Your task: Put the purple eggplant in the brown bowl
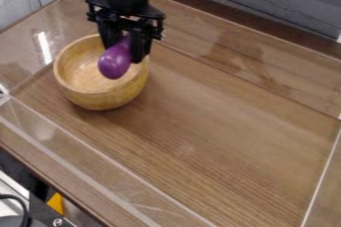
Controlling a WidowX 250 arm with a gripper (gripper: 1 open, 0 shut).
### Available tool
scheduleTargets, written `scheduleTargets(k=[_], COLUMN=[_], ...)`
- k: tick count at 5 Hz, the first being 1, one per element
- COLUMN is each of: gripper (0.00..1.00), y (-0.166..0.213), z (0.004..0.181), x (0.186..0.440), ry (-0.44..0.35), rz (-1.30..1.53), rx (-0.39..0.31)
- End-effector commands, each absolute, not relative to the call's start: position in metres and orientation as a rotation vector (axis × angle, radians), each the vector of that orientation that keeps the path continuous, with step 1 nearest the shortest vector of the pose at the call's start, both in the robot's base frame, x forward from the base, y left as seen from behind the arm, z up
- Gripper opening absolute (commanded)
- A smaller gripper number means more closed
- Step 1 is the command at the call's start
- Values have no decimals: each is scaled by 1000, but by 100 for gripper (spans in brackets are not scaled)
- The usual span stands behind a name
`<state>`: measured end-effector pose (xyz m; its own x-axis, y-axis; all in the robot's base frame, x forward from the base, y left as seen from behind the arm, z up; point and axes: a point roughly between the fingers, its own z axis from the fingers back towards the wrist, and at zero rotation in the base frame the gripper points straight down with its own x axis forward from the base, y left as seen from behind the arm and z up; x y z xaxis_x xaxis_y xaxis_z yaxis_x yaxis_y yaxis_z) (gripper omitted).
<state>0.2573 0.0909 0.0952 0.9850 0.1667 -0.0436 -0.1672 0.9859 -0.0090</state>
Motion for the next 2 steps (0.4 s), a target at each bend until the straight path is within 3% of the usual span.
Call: scheduleTargets(k=[1, 2], gripper=[0, 0], y=[97, 101], z=[93, 82], x=[259, 259], ry=[7, 3], rz=[171, 170], rx=[7, 13])
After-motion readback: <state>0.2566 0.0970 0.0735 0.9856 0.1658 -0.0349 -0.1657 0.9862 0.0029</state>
